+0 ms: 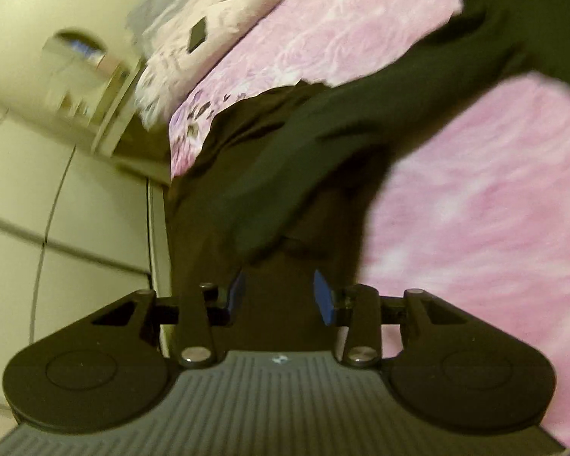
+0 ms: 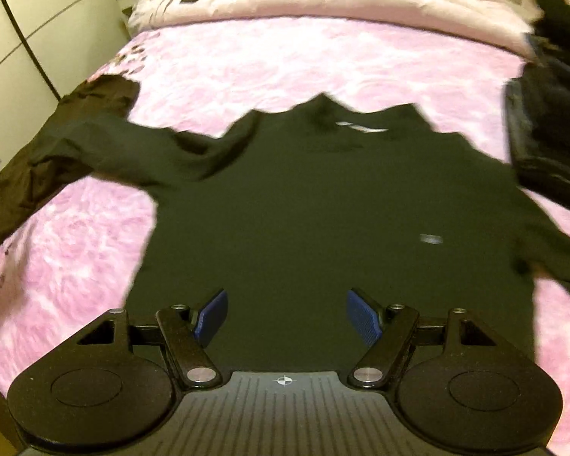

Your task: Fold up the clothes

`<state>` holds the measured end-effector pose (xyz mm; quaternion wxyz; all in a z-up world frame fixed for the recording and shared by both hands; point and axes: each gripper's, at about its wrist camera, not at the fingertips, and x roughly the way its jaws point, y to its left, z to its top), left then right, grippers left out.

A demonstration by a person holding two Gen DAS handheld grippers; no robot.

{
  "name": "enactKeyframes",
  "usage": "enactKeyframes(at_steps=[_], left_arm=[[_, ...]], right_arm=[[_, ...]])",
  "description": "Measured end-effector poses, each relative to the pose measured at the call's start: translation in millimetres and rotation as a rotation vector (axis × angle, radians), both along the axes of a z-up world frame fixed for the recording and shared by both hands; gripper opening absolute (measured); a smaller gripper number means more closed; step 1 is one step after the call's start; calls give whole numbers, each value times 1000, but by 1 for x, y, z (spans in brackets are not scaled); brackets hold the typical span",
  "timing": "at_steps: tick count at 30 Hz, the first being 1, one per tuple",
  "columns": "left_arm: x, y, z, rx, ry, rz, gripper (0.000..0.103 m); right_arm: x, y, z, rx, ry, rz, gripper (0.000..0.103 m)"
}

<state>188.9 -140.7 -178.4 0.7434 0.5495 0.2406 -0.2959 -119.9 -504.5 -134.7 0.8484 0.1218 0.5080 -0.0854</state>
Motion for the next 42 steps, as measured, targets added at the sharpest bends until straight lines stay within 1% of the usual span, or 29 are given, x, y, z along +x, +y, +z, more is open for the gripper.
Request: enactKeyframes(at_steps=[2,5,6,7,8,9,11,14,16,18,21,22,24,26,29,32,33,36,39,42], left_arm=[[31,-3,-20,53,-21,-69,35],[58,-4,-50,118,-23,-163,33],[64,-4,-57,138,-19,-189,29],[69,-4,-63,149,-17,-208,17],[73,-3,-66,155,-15,-221,12],[77,-2,-68,157,-13,-232,8],[79,2,-61,131,-10,-232,7],[68,22,-28,100,-54,-191,6],[59,36,-7,89,-79,-158,6],[50,47,-8,130,-40,-130,7],[38,52,-32,192,55,-104,8],[36,50,-37,210,63,-102,10],[34,49,-44,237,75,-77,12],[35,53,-45,241,98,-16,12],[32,58,-31,225,97,47,13],[22,50,-9,188,89,80,13],[13,47,-3,178,90,78,14],[-19,17,15,155,88,43,17],[-70,-29,23,133,88,-14,20],[-122,-81,28,114,97,-69,25]], right_arm=[[20,19,-6,-1,11,21,73],[46,38,-18,-12,32,48,73],[52,42,-22,-16,40,50,73],[58,46,-24,-19,48,50,73],[62,48,-25,-21,55,47,73],[67,50,-25,-23,63,45,73],[74,54,-25,-30,74,41,73],[78,54,-18,-50,65,41,73],[78,50,-16,-53,60,22,73],[77,45,-19,-41,70,-2,73],[71,39,-26,-30,94,-29,73],[68,36,-28,-29,103,-38,73],[56,28,-30,-27,116,-67,73],[40,15,-30,-25,128,-111,73],[12,-14,-26,-25,134,-206,73],[-25,-49,-21,-48,141,-295,73],[-39,-60,-20,-57,143,-323,73],[-89,-101,-18,-81,141,-399,73],[-142,-156,-13,-105,117,-462,73],[-190,-218,-13,-148,100,-482,73]])
